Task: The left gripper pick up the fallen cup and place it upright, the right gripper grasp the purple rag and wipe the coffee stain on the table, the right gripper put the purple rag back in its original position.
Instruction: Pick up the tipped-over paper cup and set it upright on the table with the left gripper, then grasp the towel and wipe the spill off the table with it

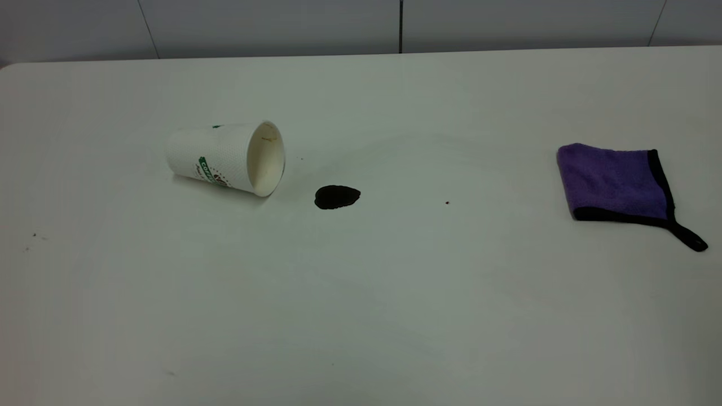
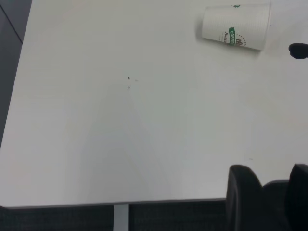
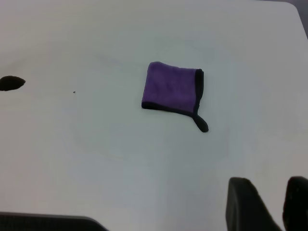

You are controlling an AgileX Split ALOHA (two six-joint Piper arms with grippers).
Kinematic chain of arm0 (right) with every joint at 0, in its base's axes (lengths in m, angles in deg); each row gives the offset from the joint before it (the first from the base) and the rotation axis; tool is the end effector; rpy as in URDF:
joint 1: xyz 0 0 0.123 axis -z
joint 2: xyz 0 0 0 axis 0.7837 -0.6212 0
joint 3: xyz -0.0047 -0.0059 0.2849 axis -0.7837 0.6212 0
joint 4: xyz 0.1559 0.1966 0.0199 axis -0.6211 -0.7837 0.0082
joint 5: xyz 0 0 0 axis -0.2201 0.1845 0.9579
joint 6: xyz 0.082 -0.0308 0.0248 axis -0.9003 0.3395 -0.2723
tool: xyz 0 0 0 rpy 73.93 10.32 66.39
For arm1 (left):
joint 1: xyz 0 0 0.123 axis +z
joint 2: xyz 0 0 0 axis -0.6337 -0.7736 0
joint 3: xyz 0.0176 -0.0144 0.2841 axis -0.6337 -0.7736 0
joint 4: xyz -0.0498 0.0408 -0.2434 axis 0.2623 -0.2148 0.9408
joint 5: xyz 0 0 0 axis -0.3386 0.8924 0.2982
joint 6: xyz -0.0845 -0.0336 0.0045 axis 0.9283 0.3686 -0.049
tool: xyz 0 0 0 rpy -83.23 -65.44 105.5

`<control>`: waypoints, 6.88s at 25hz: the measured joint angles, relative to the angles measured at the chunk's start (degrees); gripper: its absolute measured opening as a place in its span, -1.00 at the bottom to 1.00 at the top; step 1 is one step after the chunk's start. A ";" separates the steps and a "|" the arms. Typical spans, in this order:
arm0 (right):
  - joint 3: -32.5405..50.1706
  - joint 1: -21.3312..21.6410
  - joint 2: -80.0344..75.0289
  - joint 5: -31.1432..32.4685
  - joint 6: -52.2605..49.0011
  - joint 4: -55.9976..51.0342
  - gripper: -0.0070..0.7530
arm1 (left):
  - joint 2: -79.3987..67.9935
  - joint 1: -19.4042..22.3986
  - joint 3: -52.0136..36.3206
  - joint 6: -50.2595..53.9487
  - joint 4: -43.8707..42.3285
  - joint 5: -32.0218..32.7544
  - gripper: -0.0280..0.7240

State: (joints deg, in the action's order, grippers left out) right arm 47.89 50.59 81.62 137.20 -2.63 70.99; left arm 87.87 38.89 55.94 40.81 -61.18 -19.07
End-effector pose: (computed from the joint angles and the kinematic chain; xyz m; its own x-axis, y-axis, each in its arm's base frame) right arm -0.0073 0.0032 0.2662 -0.5109 -0.0375 -0.8588 -0.0636 0.9980 -0.0057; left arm -0.0087 -0.0005 0.2689 -0.5019 0.0176 -0.8647 0.0201 0.9998 0.0087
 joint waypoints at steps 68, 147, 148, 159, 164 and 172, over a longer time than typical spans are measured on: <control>0.00 0.00 0.00 0.00 0.00 0.00 -0.35 | -147.63 -34.42 73.30 34.22 -56.83 -21.24 0.52; 0.00 0.00 0.00 0.01 0.00 0.00 -0.35 | -75.71 2.73 49.74 -18.83 15.42 2.99 -0.08; 0.00 0.00 0.00 0.01 0.00 0.00 -0.35 | -72.88 2.73 48.12 -18.71 15.31 2.99 -0.10; 0.00 0.00 0.00 0.01 0.00 0.00 -0.35 | -32.25 2.73 21.72 -14.13 11.88 2.99 -0.25; 0.00 0.00 0.00 0.01 0.00 0.00 -0.35 | -15.66 2.73 17.30 -8.13 9.38 2.99 -0.25; 0.00 0.00 0.00 0.01 0.00 0.00 -0.35 | -5.09 2.73 12.73 -5.19 4.76 2.88 -0.25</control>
State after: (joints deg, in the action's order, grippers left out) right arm 47.89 50.59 81.62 137.21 -2.63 70.99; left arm 82.78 41.62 68.68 35.61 -56.42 -16.19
